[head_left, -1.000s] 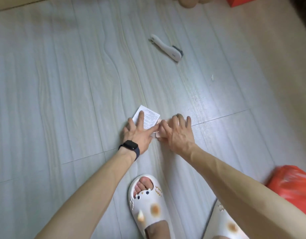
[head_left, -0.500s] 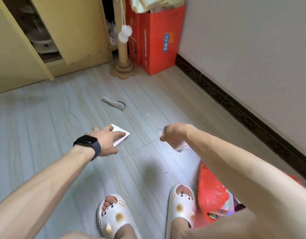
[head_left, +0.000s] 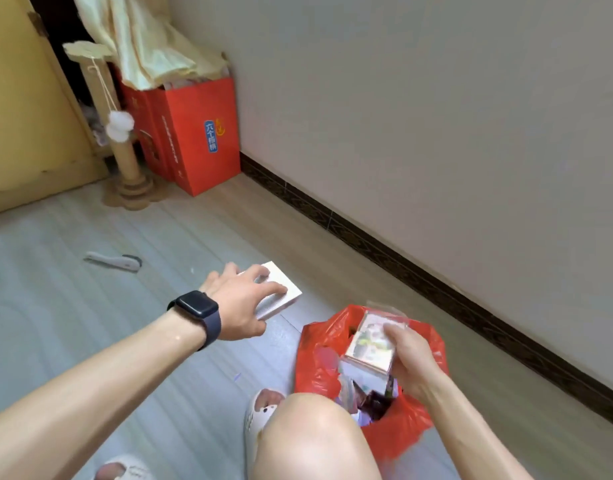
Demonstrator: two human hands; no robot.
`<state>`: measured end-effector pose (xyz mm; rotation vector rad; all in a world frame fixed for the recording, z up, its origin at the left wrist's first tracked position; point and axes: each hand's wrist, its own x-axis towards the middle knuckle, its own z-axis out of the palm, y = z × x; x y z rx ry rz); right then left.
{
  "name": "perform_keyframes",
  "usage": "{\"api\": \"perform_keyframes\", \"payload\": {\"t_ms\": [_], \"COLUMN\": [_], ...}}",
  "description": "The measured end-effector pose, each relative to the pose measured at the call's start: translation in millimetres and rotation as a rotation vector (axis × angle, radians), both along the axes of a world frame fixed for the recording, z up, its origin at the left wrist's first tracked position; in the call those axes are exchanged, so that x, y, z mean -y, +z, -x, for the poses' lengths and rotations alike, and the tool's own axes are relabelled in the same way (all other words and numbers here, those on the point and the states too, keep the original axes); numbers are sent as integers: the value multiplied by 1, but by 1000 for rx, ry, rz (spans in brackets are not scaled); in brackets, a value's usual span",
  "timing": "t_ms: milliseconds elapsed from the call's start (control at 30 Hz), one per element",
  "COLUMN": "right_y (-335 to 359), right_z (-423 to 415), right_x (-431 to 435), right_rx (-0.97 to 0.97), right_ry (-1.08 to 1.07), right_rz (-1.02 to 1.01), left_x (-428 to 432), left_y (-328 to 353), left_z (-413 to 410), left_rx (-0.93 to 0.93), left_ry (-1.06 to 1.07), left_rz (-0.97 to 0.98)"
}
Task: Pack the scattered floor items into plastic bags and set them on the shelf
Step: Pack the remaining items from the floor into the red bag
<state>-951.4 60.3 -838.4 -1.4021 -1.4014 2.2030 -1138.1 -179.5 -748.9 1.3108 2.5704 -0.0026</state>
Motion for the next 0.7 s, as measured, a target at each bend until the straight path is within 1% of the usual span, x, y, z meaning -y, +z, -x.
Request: {"api": "perform_keyframes", "payload": {"t_ms": [67,133,200,233,300,367,400,433,467,500,533,600,633,700], "right_y": [-29,-52,-55,-54,-49,-41,-36,-31,-23,-17,-12,-16,-22,-34], "right_z": [-28,-45,-46,-44,-38,-33,-34,-32,-29,-26,-25,-25,-27,-37], "right_x": [-5,-14,-20,-23,-27,-27,-25,-21,-15,-10,-6,-3,-3,-9], "right_rx": [217,354,442,453,409,353,271,182,96,38,6,17,72,197], "right_ry": [62,161,191,173,97,-2,-18,-20,35,113,200,269,264,238], "right_rz": [-185,-349,-435,-434,-416,-416,-360,-241,-110,-42,-41,-200,-312,-433], "left_x": [-22,-42,-59,-66,-76,-83,-87,-90,-93,-97,-100,-106,-109,-111], "left_y": [-12,-21,-30,-36,-47,-58,-65,-70,-75,-82,-89,-104,-110,-120], "left_z": [-12,-25,-36,-41,-48,-55,-57,-59,-61,-63,-65,-70,-72,-77], "left_rx": [16,25,-1,-26,-65,-113,-142,-169,-188,-203,-217,-200,-170,-107], "left_ry": [-46,-85,-130,-156,-206,-305,-370,-428,-480,-529,-574,-613,-608,-592], "left_rz": [16,4,-20,-30,-55,-69,-61,-49,-47,-48,-61,-116,-146,-181]}}
